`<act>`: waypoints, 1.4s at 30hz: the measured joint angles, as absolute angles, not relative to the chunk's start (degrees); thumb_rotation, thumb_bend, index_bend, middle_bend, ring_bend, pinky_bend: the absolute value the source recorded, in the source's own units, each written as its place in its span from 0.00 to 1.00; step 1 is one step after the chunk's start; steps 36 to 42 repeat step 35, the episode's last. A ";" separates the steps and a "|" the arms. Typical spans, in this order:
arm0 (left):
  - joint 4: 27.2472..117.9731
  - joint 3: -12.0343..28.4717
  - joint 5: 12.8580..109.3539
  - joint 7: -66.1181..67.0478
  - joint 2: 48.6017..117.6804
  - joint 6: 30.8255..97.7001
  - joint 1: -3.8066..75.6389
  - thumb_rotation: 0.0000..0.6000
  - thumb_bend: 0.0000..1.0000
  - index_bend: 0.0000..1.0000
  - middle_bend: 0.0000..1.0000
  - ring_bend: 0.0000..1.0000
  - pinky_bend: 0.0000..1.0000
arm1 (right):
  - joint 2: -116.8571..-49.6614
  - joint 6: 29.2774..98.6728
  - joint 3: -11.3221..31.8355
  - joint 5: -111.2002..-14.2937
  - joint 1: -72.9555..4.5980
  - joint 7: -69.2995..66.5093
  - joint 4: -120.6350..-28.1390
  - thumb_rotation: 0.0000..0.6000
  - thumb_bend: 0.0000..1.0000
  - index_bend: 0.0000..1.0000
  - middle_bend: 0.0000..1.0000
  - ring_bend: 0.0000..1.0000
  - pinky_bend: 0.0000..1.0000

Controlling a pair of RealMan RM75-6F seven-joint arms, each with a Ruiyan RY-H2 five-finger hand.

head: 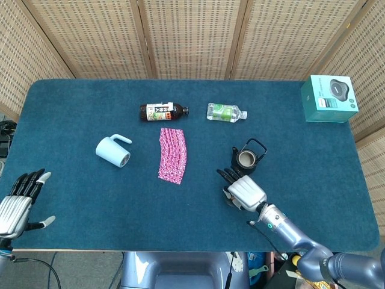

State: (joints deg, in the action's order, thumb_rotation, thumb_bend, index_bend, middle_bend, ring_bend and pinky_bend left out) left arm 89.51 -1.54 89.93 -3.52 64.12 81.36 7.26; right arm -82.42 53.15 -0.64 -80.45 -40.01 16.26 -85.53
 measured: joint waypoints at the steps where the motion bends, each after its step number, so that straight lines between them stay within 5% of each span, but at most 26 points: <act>1: 89.52 -1.55 89.92 -3.51 64.12 81.35 7.26 1.00 0.01 0.00 0.00 0.00 0.00 | -82.44 53.09 -0.63 -80.46 -39.95 16.22 -85.36 1.00 0.49 0.56 0.04 0.00 0.04; 5: 89.50 -1.54 89.84 -3.52 64.10 81.24 7.30 1.00 0.01 0.00 0.00 0.00 0.00 | -81.95 52.82 -0.58 -80.20 -39.72 16.28 -85.55 1.00 0.12 0.21 0.00 0.00 0.04; 8: 89.50 -1.52 89.78 -3.57 64.09 81.17 7.33 1.00 0.01 0.00 0.00 0.00 0.00 | -81.56 53.15 -0.36 -80.05 -39.45 16.13 -86.18 1.00 0.05 0.13 0.00 0.00 0.04; 17: 89.88 -1.53 90.24 -4.07 63.63 82.19 7.02 1.00 0.01 0.00 0.00 0.00 0.00 | -76.04 62.73 -0.50 -83.74 -35.17 14.28 -92.26 1.00 0.01 0.10 0.00 0.00 0.00; 30: 92.08 -2.47 92.01 -3.19 62.43 84.26 5.81 1.00 0.01 0.00 0.00 0.00 0.00 | -69.16 86.90 -4.82 -88.51 -15.87 5.69 -91.88 1.00 0.00 0.00 0.00 0.00 0.00; 42: 92.96 -2.92 93.16 -2.55 62.05 85.33 5.26 1.00 0.01 0.00 0.00 0.00 0.00 | -68.19 89.67 -4.76 -88.34 -12.77 3.65 -90.99 1.00 0.00 0.00 0.00 0.00 0.00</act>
